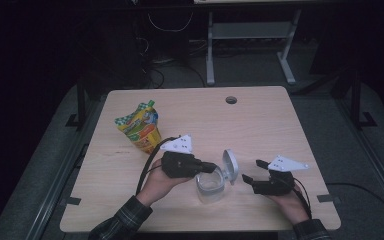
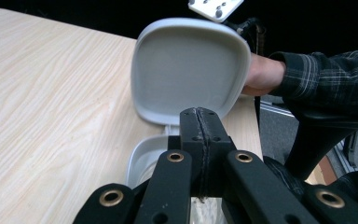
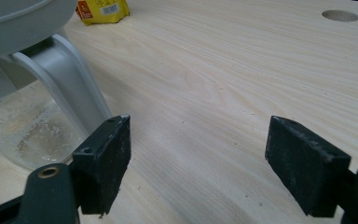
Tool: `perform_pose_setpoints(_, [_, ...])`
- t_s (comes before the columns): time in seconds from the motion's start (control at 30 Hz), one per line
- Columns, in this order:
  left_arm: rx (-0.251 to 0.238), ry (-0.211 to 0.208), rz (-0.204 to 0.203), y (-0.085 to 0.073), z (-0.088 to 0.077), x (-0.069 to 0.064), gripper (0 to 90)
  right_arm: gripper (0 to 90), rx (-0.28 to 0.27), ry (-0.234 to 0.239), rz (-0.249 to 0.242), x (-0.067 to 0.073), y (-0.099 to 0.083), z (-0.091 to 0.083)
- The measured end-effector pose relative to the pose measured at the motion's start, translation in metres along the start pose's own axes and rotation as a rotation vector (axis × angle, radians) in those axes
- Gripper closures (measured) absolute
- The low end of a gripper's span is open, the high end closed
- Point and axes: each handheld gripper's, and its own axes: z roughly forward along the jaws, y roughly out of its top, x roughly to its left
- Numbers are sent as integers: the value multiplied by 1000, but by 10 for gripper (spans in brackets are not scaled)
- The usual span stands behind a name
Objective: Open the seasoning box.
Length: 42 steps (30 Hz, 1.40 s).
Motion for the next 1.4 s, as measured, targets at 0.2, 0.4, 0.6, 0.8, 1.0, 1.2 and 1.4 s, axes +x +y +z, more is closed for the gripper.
perform_pose_setpoints(0.2, [5,45,-25,-14,-17,3,900,219,-1,-1,0,0,0,0])
perform_pose_setpoints(0.4, [8,70,-63,-30,-28,5,897,219,-3,-2,1,0,0,-1])
perform_pose_setpoints(0.6, [21,89,-86,-48,-39,5,716,219,-3,-2,0,0,0,-1])
perform_pose_setpoints(0.8, [62,75,-65,-61,-32,5,526,219,-3,-2,-4,0,0,0])
perform_pose_setpoints(1.0, [112,60,-31,-65,-17,4,346,219,-3,-2,-3,0,0,-1])
perform_pose_setpoints(1.2, [115,50,-18,-68,-6,5,307,219,-3,-2,-5,1,0,0])
perform_pose_setpoints(1.4, [117,18,0,-66,2,1,321,219,-4,-3,-6,0,0,0])
